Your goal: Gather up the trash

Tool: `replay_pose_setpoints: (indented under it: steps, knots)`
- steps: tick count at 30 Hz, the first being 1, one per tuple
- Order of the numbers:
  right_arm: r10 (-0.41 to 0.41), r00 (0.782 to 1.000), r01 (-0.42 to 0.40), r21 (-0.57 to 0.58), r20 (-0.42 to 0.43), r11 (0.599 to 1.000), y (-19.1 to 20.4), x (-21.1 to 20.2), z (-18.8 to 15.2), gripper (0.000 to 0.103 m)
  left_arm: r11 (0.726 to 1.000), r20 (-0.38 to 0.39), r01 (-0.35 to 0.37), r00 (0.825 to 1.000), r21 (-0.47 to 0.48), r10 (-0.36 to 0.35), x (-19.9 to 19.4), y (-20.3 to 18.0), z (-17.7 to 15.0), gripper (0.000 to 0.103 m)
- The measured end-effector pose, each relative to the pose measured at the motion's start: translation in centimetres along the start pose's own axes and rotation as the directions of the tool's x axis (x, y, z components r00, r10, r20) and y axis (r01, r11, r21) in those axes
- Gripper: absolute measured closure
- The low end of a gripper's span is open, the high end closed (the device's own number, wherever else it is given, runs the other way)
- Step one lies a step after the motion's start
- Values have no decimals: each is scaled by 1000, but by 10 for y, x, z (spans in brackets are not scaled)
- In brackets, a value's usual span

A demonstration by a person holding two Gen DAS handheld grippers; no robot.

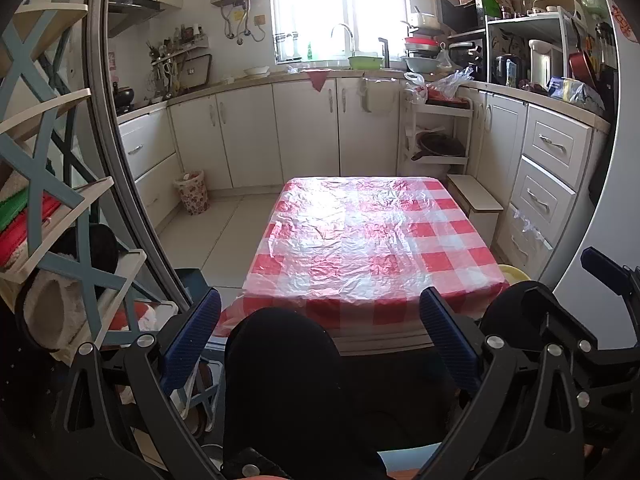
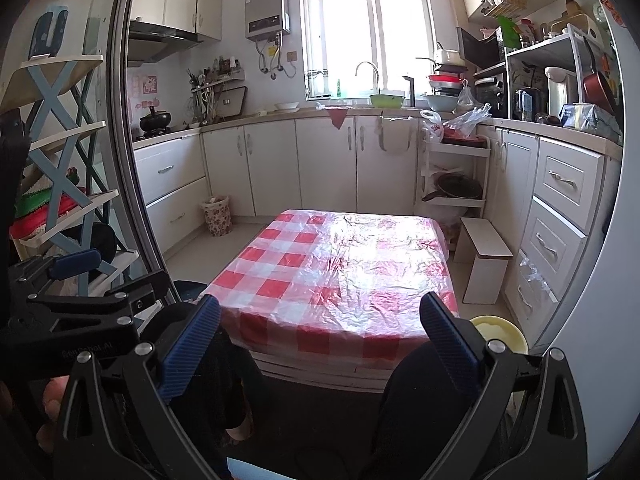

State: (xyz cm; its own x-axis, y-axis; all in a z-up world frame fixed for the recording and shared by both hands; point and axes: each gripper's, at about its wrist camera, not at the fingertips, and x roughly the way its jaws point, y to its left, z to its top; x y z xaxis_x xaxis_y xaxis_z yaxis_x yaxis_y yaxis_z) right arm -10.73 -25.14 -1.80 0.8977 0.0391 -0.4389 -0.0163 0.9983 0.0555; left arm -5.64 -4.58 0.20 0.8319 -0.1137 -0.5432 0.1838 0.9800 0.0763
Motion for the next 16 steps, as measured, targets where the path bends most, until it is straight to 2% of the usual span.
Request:
replay_pose_setpoints:
  steps: [6, 11, 16]
  knots:
    - [10, 1000, -10, -4, -10, 1000, 1, 8, -2, 7, 1000, 9, -17, 1000, 13, 17, 3, 0, -3, 8]
    - [15, 1000, -14, 4, -22, 1000, -3, 15, -5, 7, 1000, -75, 26, 997, -17, -27, 23, 5, -3, 8]
    - [7, 1000, -7, 13, -22, 1000, -9, 21, -8, 7, 999, -138, 4, 990, -42, -10, 44, 12, -7, 8]
